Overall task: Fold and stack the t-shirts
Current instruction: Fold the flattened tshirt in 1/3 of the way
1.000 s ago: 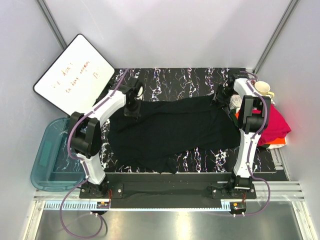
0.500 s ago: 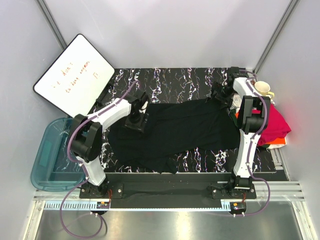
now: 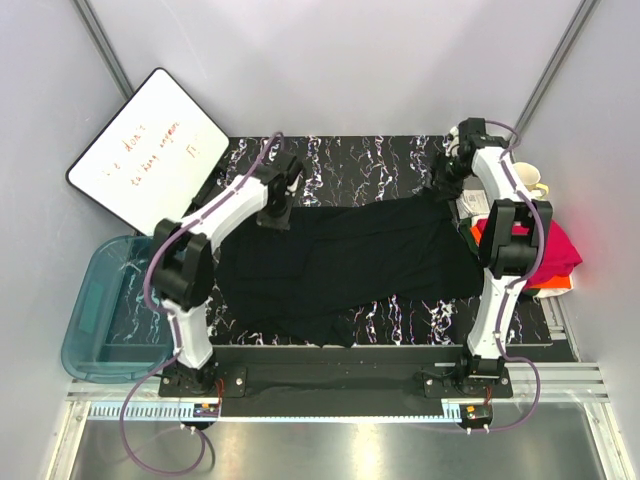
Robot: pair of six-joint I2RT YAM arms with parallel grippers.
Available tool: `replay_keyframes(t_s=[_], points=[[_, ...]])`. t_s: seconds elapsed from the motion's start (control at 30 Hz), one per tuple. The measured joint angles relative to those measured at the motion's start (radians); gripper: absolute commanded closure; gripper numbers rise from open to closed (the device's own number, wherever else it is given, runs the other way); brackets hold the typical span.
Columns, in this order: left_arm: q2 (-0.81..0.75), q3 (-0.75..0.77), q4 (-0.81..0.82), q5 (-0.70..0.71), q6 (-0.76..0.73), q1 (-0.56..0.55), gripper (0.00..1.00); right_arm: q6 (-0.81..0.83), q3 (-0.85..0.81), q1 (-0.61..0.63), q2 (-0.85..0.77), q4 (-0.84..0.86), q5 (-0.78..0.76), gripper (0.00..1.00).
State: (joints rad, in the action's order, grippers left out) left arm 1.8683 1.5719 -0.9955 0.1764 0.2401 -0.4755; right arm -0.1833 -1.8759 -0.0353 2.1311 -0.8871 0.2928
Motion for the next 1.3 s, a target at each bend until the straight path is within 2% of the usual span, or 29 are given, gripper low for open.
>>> replay_keyframes(t_s=[0.27, 0.4, 0.67, 0.97, 1.07, 1.3], points=[[0.276, 0.226, -0.013, -0.060, 0.016, 0.128, 1.00, 0.006, -0.085, 0.112, 0.067, -0.054, -0.101, 1.00], [0.348, 0.299, -0.047, -0.074, 0.021, 0.174, 1.00, 0.007, -0.133, 0.130, 0.135, -0.077, -0.132, 1.00], [0.457, 0.440, -0.143, -0.082, 0.068, 0.174, 1.00, 0.008, -0.227, 0.135, 0.267, -0.145, -0.208, 1.00], [0.636, 0.697, -0.265, -0.085, 0.156, 0.187, 1.00, 0.004, -0.373, 0.151, 0.371, -0.209, -0.280, 1.00], [0.671, 0.766, -0.268, -0.085, 0.173, 0.196, 1.00, -0.002, -0.453, 0.152, 0.415, -0.226, -0.293, 1.00], [0.694, 0.811, -0.212, -0.123, 0.206, 0.244, 1.00, -0.023, -0.648, 0.153, 0.519, -0.240, -0.311, 1.00]])
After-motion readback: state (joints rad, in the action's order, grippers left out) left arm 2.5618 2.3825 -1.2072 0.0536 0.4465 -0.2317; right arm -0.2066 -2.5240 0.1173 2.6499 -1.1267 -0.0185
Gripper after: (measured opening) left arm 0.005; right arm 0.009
